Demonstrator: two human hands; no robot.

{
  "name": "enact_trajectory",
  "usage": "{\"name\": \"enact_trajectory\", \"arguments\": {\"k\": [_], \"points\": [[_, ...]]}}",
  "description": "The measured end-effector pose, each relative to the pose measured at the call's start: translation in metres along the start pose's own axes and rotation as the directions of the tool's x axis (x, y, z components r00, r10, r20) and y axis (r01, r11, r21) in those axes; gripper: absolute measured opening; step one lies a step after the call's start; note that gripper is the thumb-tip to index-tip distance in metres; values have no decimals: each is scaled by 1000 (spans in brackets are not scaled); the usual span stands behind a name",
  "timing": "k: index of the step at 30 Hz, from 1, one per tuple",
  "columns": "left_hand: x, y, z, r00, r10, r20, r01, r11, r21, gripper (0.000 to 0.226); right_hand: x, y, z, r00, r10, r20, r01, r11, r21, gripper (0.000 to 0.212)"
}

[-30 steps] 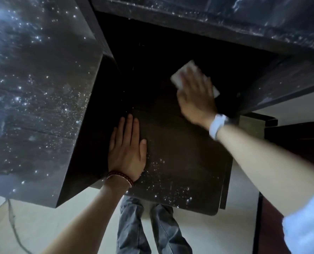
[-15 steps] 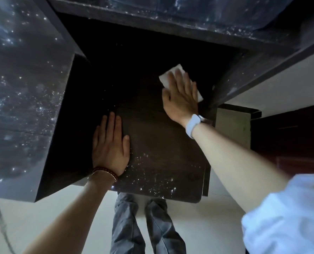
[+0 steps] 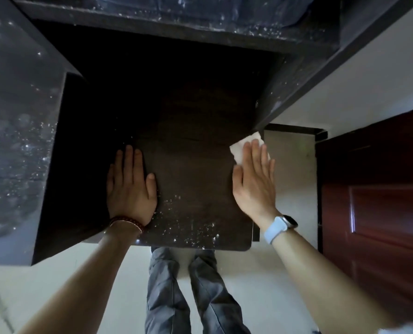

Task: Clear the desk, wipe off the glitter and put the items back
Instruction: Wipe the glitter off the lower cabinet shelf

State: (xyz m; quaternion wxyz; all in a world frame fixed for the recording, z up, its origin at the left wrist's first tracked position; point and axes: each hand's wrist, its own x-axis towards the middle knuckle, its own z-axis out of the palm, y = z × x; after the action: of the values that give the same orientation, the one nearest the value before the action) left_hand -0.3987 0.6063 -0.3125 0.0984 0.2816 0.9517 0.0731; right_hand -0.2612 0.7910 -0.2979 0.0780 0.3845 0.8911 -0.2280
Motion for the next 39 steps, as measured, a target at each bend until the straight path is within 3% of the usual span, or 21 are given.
{"name": "enact_trajectory", "arguments": {"k": [4, 7, 12, 15, 17, 23, 25, 28, 31, 33, 36, 37, 39], "points": [[1, -1, -1, 1000, 6, 1, -6, 1000, -6, 63, 18, -15, -1, 994, 99, -57, -96, 994, 47, 59], [1, -1, -2, 1000, 13, 2, -13, 1000, -24, 63, 13, -14, 2, 993, 77, -86, -71, 995, 62, 58], [-1, -2, -3, 1000, 19, 4, -19, 999, -27, 62, -66, 4, 23, 985, -174, 3, 174, 984, -44, 57], [-1, -4, -3, 1000, 24, 6, -24, 999, -22, 62, -108, 22, 30, 927, -355, 124, 369, 921, -125, 53], [0, -5, -3, 1000, 26, 3, -26, 999, -30, 61, -95, 28, 24, 908, -393, 148, 414, 895, -164, 52], [-9, -7, -9, 1000, 22, 14, -20, 993, -117, 58, -25, 0, 12, 981, -192, -16, 189, 974, -121, 58], [-20, -10, -9, 999, 36, 30, -33, 992, -118, 57, -59, -3, 26, 970, -241, -13, 238, 966, -104, 55], [-40, -16, -10, 998, 33, 51, -27, 992, -124, 60, -139, -5, 52, 922, -368, 117, 378, 922, -79, 51], [-64, -24, -10, 997, 66, 33, -62, 992, -108, 56, -158, 0, 57, 900, -407, 153, 422, 902, -85, 51], [-82, -31, -7, 996, 83, 28, -81, 993, -89, 54, -141, 0, 51, 944, -322, 69, 327, 940, -93, 52], [-105, -40, -3, 992, 110, 54, -107, 993, -55, 53, -110, -16, 49, 995, -59, -78, 58, 998, -19, 53], [-112, -43, -3, 990, 122, 65, -119, 992, -47, 53, -108, -28, 53, 996, -59, -71, 59, 998, -7, 53], [-119, -47, -3, 987, 141, 75, -139, 990, -32, 53, -118, -51, 68, 964, -266, 7, 266, 961, -71, 52]]}}
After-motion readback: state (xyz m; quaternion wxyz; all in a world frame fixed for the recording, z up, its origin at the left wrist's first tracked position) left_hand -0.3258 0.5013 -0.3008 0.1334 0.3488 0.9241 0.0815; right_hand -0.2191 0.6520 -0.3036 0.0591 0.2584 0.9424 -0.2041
